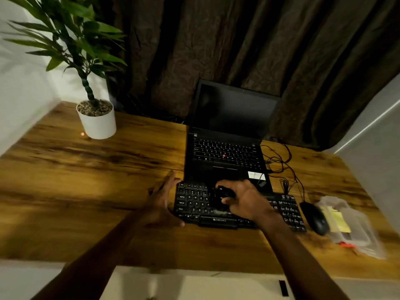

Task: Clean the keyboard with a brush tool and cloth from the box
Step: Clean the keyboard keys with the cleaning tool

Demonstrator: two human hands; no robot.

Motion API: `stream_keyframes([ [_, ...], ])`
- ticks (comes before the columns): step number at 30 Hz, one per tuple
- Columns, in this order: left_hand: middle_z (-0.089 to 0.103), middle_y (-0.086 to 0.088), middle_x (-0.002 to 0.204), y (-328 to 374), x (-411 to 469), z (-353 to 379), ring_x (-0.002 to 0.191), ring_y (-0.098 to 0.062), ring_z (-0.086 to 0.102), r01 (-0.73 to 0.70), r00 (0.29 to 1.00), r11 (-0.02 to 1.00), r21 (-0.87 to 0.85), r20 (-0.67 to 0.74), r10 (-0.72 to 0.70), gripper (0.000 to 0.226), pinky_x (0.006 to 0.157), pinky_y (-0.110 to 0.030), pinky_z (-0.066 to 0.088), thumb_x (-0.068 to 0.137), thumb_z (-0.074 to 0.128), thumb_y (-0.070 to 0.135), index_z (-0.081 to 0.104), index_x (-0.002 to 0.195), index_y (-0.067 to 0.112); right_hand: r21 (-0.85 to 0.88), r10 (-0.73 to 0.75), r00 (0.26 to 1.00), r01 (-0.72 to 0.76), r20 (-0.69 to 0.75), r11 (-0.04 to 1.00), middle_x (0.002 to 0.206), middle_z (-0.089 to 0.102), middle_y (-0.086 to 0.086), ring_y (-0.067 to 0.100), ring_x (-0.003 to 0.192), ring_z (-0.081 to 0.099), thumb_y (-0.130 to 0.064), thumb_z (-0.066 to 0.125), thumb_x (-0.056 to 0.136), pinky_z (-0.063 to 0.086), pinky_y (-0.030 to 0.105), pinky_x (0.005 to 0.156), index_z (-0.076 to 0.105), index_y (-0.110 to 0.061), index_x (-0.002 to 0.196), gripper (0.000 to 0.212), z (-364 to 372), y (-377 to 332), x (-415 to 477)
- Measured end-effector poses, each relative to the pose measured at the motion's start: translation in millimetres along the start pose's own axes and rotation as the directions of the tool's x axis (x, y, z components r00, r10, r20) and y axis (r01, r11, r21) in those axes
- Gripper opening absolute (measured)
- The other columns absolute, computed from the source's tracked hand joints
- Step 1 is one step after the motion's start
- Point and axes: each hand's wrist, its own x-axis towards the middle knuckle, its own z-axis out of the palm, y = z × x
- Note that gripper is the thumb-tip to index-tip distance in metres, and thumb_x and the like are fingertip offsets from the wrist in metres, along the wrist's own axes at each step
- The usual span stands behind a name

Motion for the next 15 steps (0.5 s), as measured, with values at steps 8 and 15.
stream_keyframes([
  [8,0.009,0.019,0.166,2.2,-1.5,-2.0,0.153,-0.021,0.008,-0.007,1.000,1.000,0.026,-0.007,0.007,0.150,0.119,-0.053,0.008,0.033,0.086,0.072,-0.033,0.124,0.075,0.179,-0.058,0.998,0.056,0.004,0.982,0.125,0.060,-0.001,0.013,0.100,0.062,-0.009,0.068,0.088,0.061,0.037,0.081,0.053,-0.053,0.124,0.059,11.2,-6.8,4.6],
  [15,0.016,0.022,0.163,4.1,-4.0,-3.3,0.152,-0.021,0.008,-0.005,1.000,1.000,-0.015,0.006,0.005,0.158,0.119,-0.049,0.005,0.026,0.079,0.086,-0.027,0.141,0.060,0.072,0.045,0.999,-0.044,-0.007,0.996,0.128,0.058,0.001,0.013,0.101,0.060,-0.014,0.067,0.090,0.059,0.038,0.087,0.048,-0.051,0.133,0.061,-1.8,25.8,-13.2],
])
